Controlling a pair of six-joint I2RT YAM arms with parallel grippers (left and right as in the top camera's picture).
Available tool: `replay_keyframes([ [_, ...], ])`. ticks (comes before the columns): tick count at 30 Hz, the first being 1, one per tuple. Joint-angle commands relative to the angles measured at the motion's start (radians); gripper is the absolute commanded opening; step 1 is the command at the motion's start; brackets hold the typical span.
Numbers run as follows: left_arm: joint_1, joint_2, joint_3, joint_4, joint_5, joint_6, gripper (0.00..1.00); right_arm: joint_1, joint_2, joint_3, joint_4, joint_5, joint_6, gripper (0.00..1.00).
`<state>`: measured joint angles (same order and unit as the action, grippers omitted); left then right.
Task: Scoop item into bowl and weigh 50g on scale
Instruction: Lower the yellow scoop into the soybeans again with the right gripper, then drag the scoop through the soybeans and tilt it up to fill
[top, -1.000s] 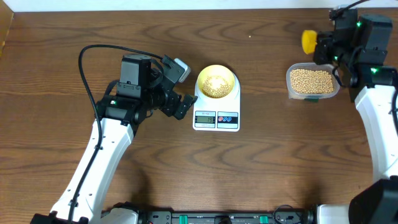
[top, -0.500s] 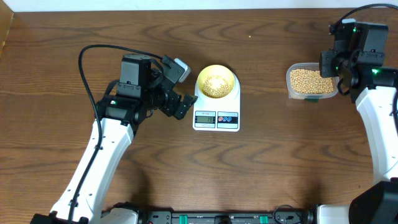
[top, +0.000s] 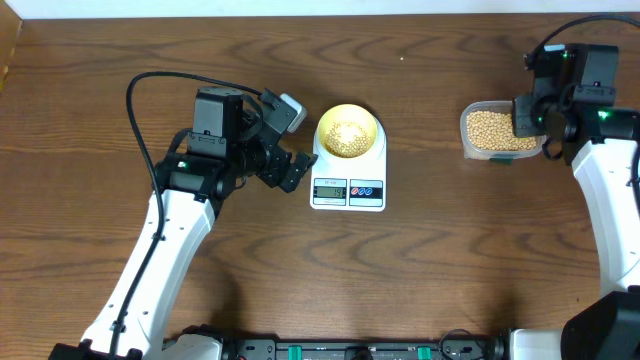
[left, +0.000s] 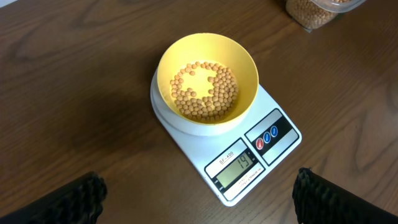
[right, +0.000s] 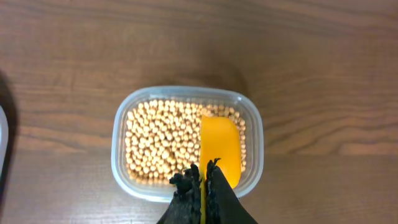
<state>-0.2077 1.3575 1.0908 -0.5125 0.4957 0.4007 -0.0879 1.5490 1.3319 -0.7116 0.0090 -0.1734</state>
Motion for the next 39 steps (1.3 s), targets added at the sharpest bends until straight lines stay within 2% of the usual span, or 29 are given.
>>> replay_keyframes([
  [1,-0.001,-0.014,0.006,0.001,0.010,0.017,0.98,-0.004,0.008,-0.004,-0.005,0.007,0.001,0.01],
  [14,-0.001,-0.014,0.006,0.001,0.009,0.017,0.98,-0.004,0.153,-0.004,0.002,0.007,0.001,0.01],
  [21,-0.001,-0.014,0.006,0.001,0.009,0.017,0.98,-0.004,0.162,-0.004,0.001,-0.010,0.000,0.01],
  [39,-0.001,-0.014,0.006,0.001,0.009,0.017,0.97,-0.056,0.163,-0.004,0.027,-0.350,0.001,0.01],
])
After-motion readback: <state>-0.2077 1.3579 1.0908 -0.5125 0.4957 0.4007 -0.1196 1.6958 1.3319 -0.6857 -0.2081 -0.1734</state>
